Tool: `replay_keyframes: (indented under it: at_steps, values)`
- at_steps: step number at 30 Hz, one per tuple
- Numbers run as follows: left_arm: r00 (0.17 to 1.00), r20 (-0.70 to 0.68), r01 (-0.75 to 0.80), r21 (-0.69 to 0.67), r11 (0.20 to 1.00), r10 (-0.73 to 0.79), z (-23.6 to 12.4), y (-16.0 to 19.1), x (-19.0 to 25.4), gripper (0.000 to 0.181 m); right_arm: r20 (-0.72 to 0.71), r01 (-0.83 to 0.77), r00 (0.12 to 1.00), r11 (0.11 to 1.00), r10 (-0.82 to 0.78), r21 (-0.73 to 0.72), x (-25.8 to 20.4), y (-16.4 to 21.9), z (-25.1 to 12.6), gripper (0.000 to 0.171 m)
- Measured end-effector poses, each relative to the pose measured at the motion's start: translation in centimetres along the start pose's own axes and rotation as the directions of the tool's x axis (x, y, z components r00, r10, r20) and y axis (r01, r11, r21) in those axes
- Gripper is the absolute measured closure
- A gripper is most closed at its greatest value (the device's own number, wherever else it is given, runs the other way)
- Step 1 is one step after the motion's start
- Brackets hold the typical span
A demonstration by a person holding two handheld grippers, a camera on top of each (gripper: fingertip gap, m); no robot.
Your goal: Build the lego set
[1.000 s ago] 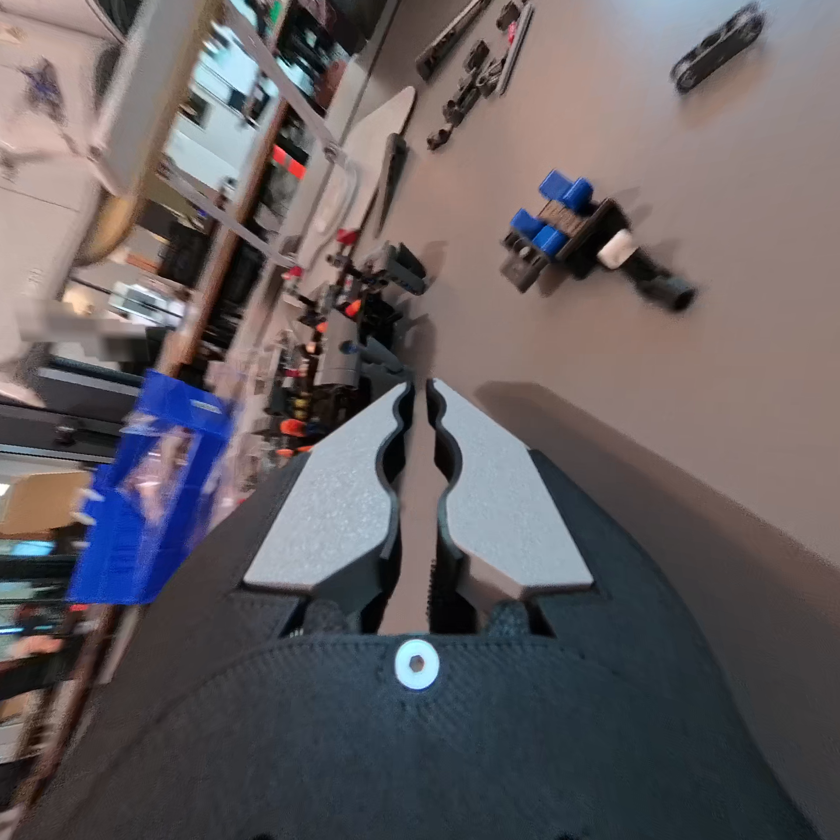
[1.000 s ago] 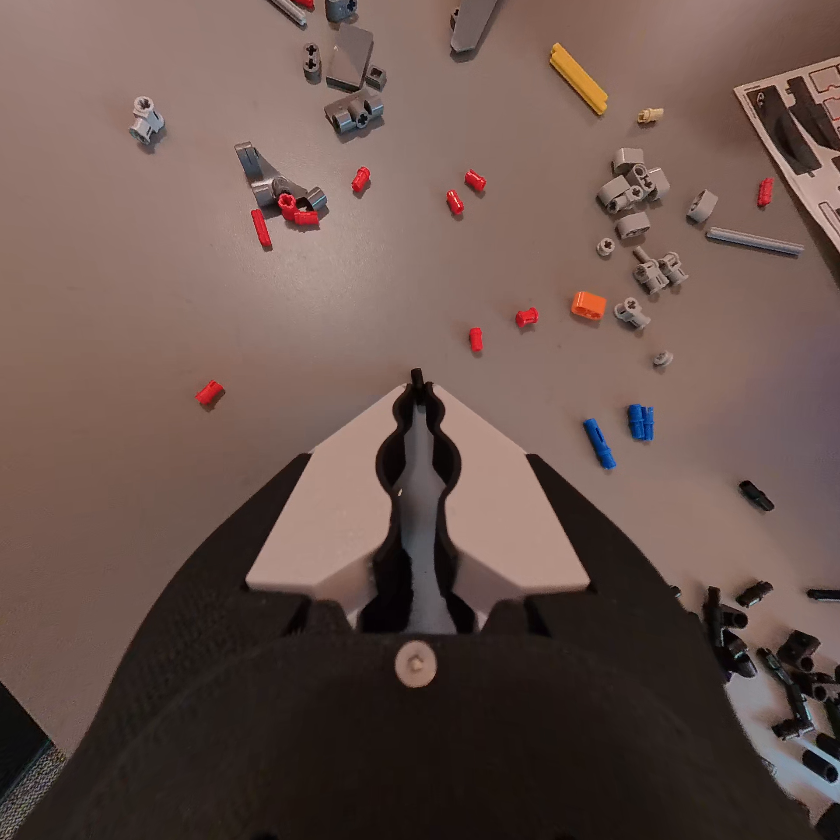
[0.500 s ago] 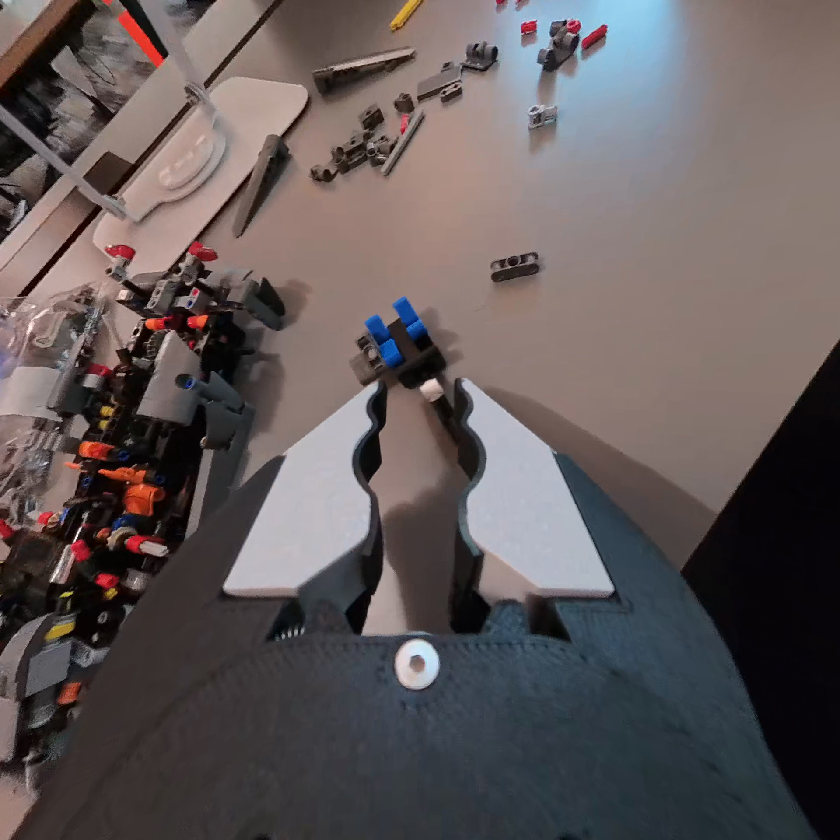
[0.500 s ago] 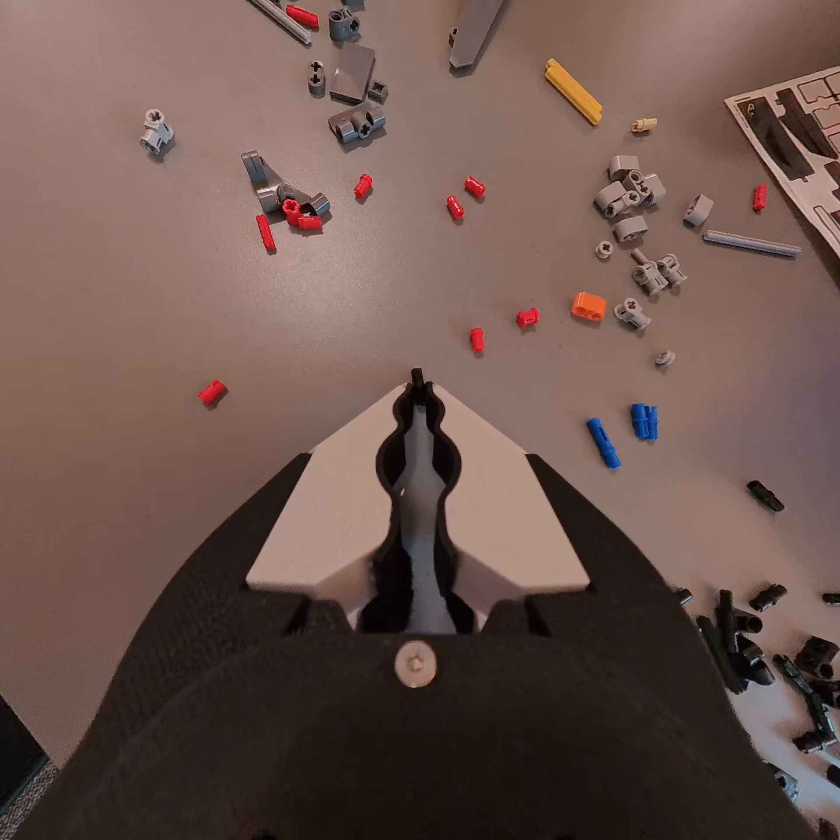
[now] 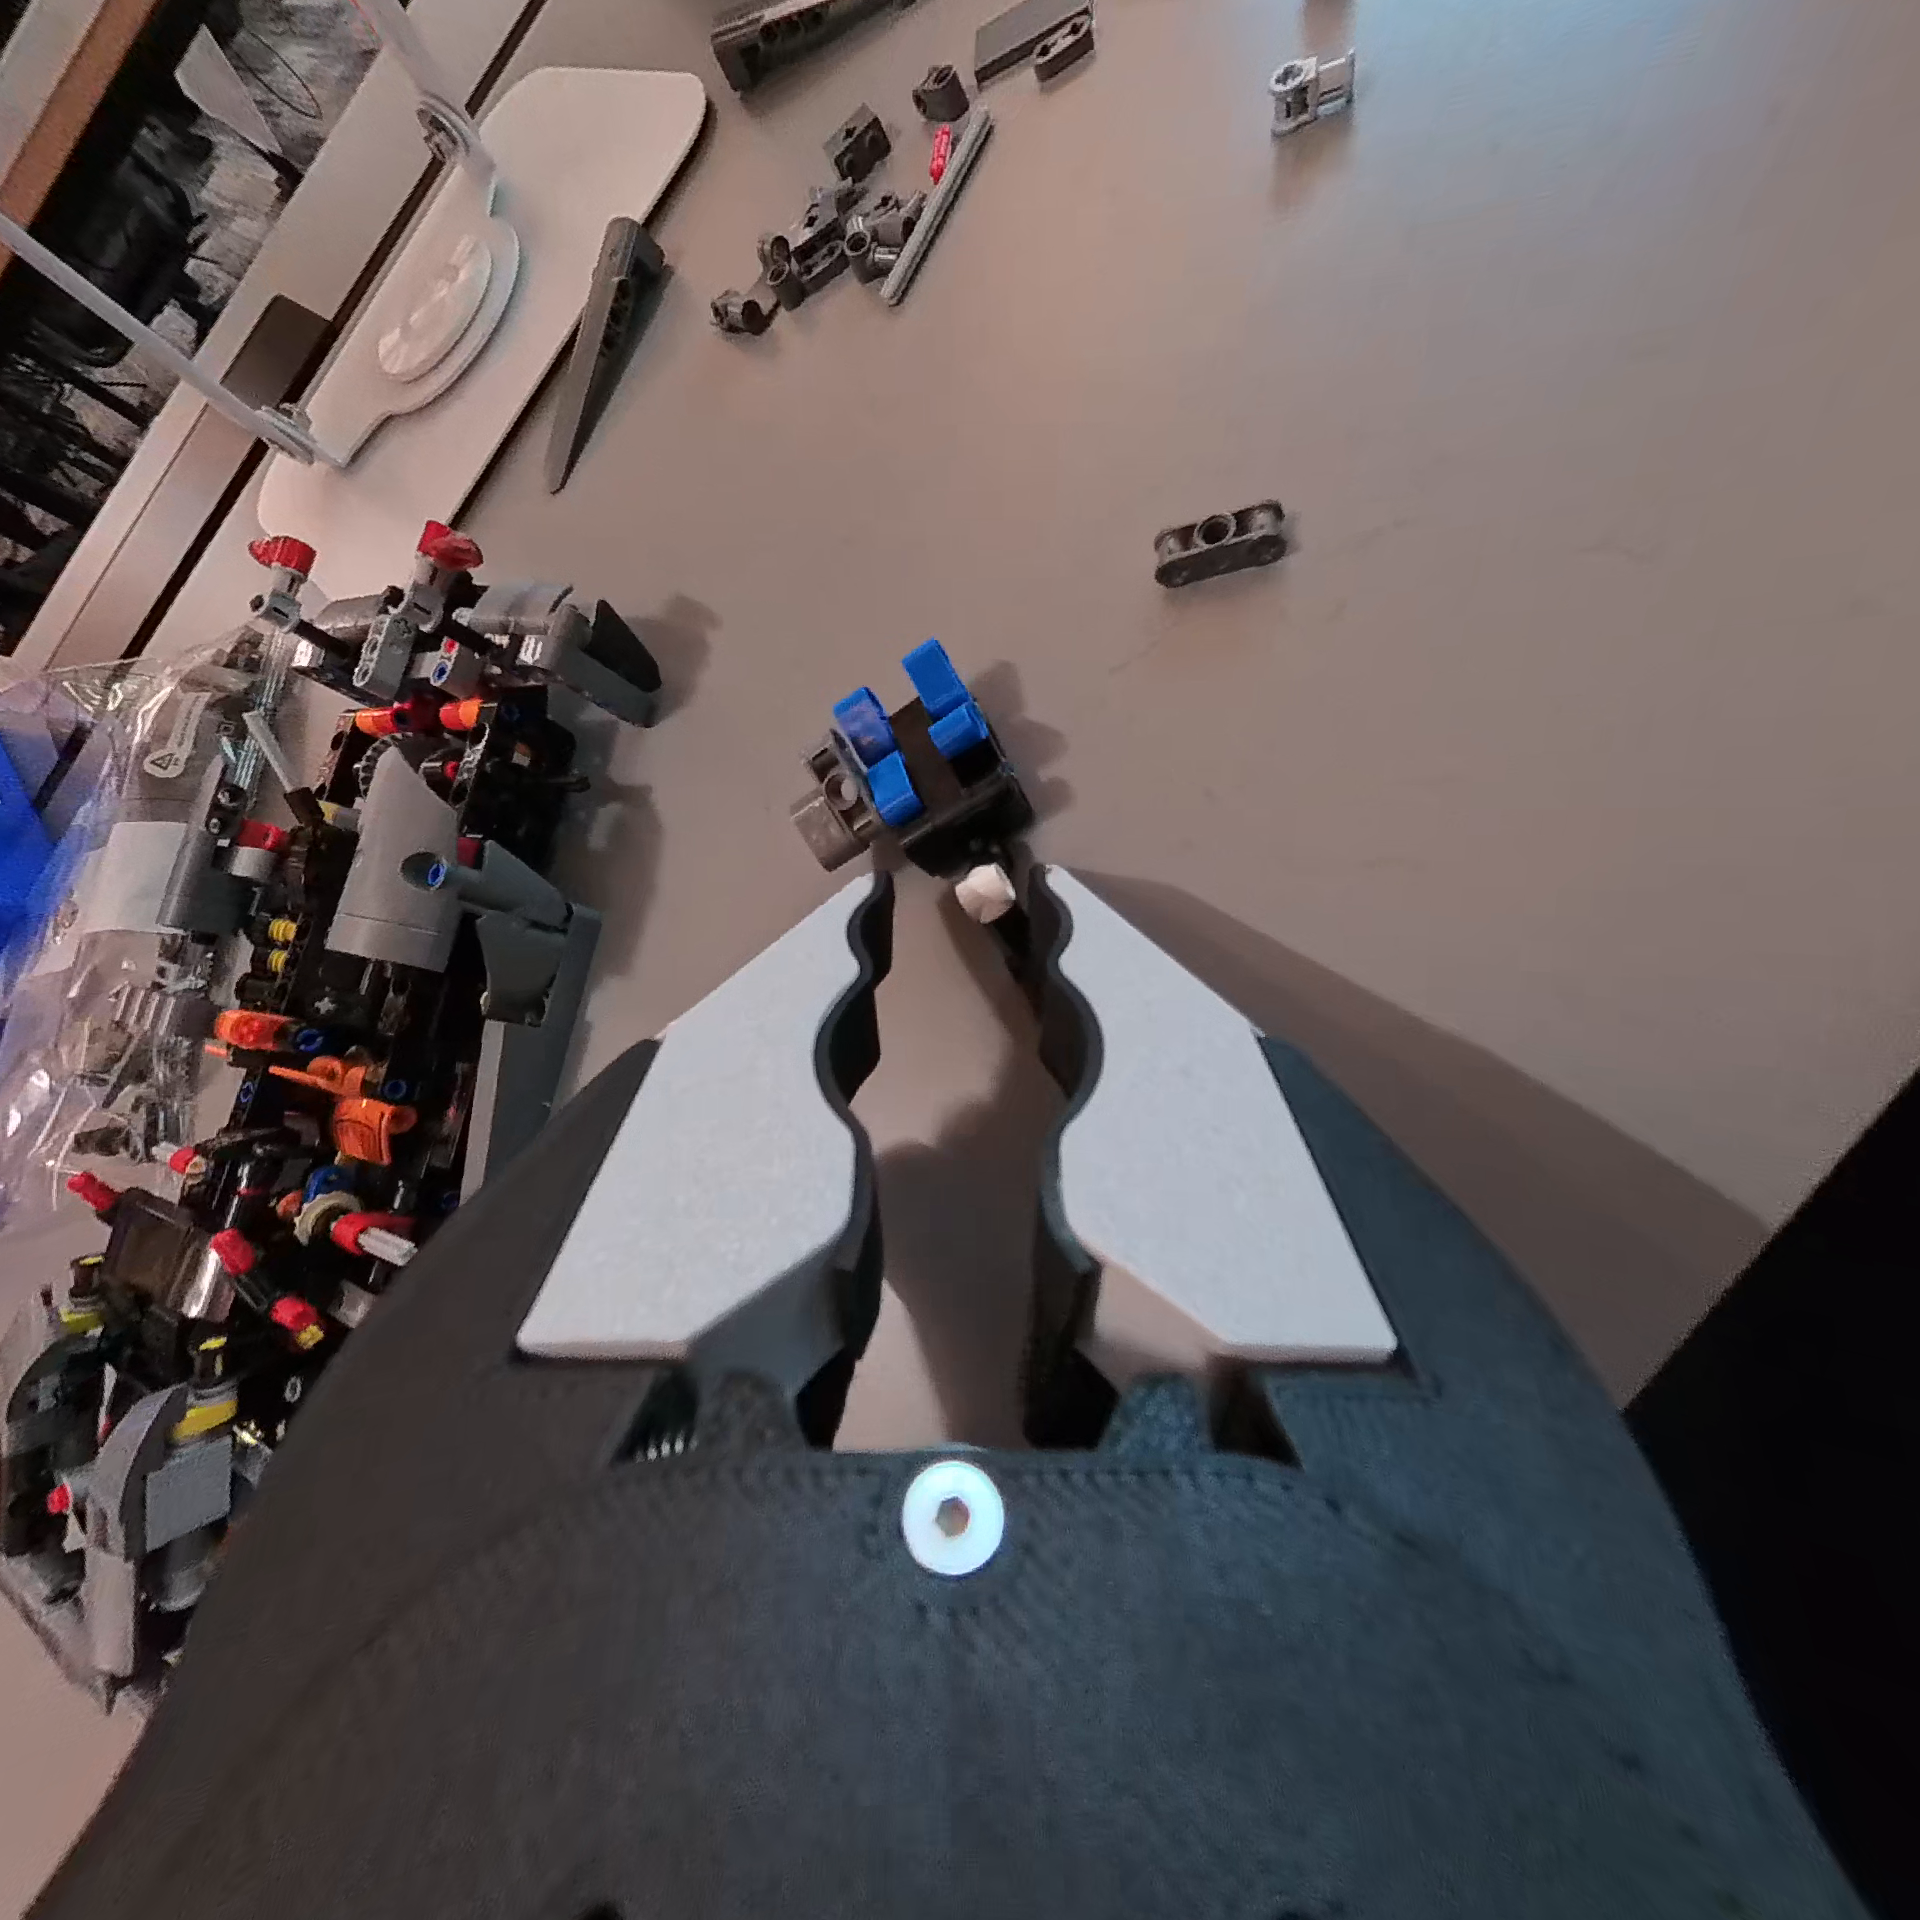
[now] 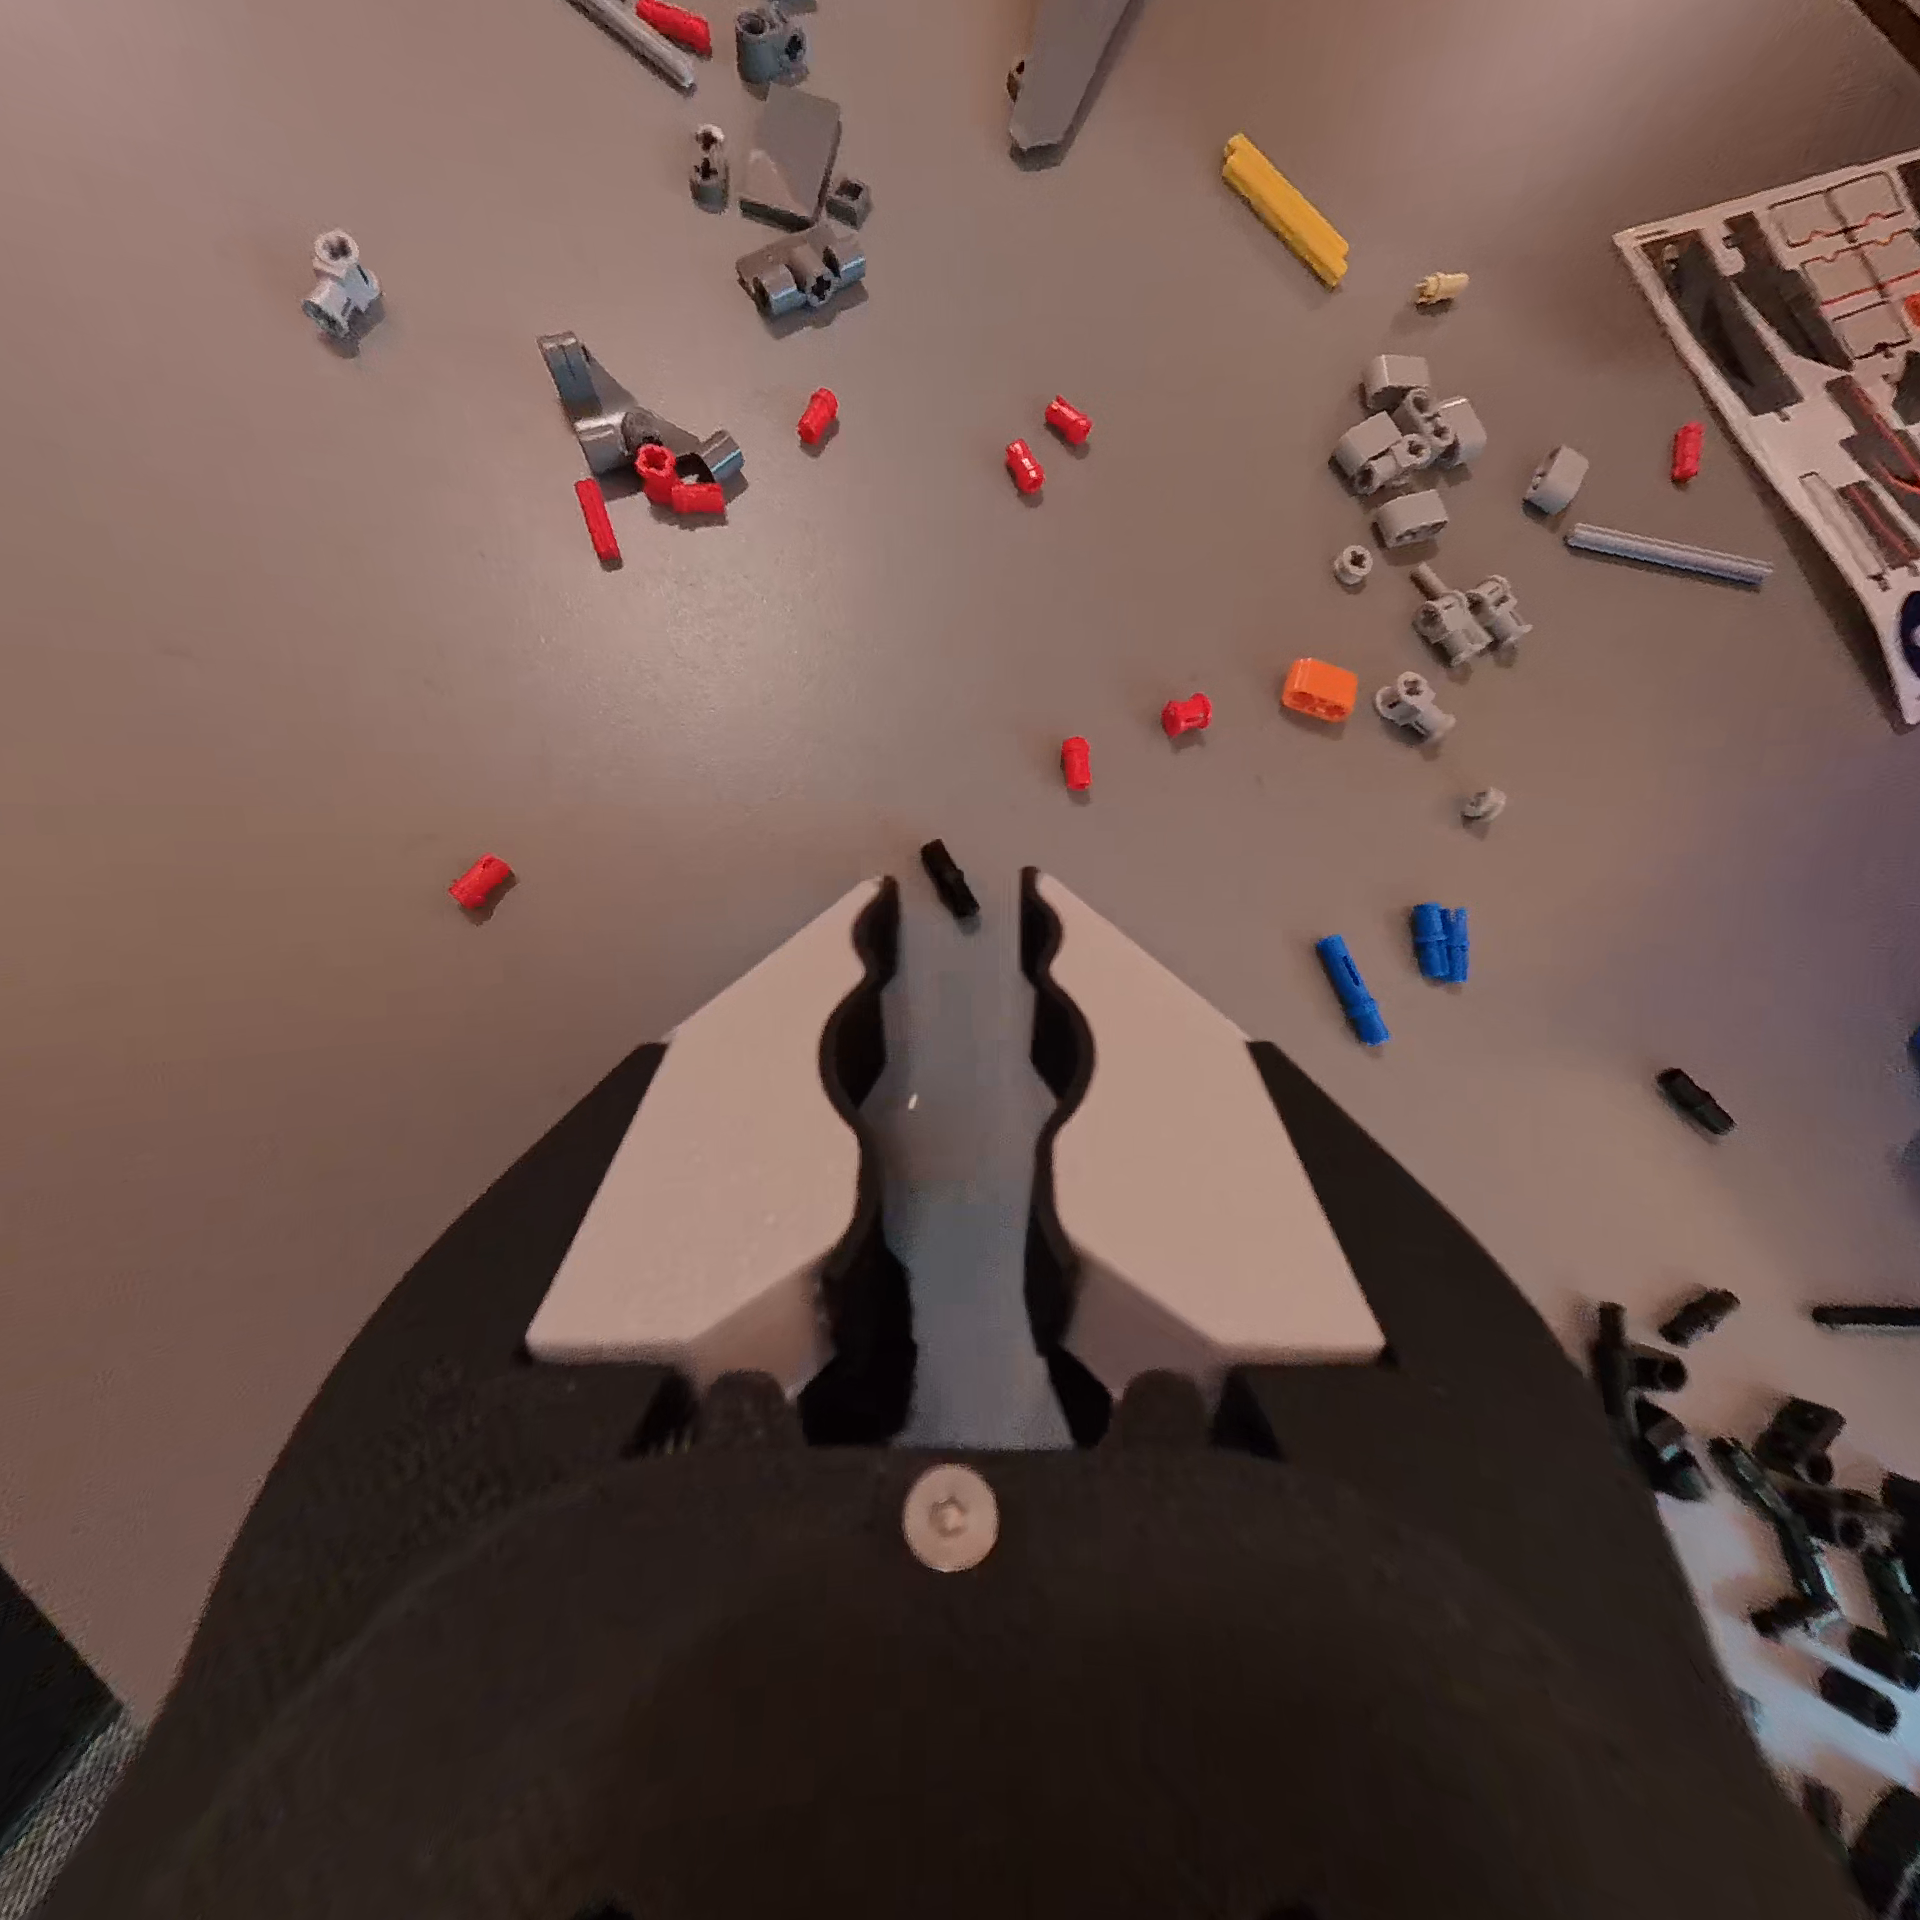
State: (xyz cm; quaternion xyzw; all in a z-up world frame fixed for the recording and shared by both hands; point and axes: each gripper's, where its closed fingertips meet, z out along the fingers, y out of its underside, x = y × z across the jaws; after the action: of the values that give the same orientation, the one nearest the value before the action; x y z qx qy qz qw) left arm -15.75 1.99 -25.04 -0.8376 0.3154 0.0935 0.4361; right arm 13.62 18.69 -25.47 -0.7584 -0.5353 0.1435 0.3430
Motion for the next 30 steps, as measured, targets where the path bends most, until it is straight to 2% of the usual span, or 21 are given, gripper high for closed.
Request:
replay_keyframes:
  at_steps: [3,5,8,12,16,24,30]
  values:
    - [1.000,0.006,-0.005,0.001,1.000,0.005,0.1,0.0,-0.1,0.157,-0.024,-0.027,0.999,0.998,0.029,0.062,1.1,-0.7,-2.2,0.147]
    - [1.000,0.007,-0.005,0.001,1.000,0.005,0.1,0.0,-0.2,0.157,-0.095,-0.045,0.994,0.995,0.053,0.090,3.1,-0.4,-4.8,0.152]
    - [1.000,0.013,-0.010,0.002,1.000,0.010,0.1,-0.1,-0.2,0.157,-0.221,-0.096,0.968,0.989,0.120,0.116,6.8,1.2,-9.4,0.165]
    - [1.000,0.014,-0.004,-0.001,1.000,0.004,0.3,0.0,-0.4,0.157,-0.249,-0.139,0.957,0.988,0.151,0.065,8.4,4.5,-12.3,0.165]
    - [1.000,0.022,-0.007,-0.003,1.000,0.007,0.3,0.0,-0.5,0.157,-0.202,-0.140,0.970,0.990,0.136,-0.005,7.6,6.0,-10.8,0.157]
    - [0.999,0.033,-0.010,-0.007,1.000,0.010,0.3,0.0,-0.6,0.159,-0.100,-0.004,0.995,0.998,-0.001,-0.056,7.3,2.4,-4.2,0.156]
    - [0.999,0.031,-0.011,-0.005,1.000,0.011,0.3,0.0,-0.6,0.159,-0.035,0.012,0.999,0.993,-0.016,-0.121,8.5,2.2,-1.2,0.156]
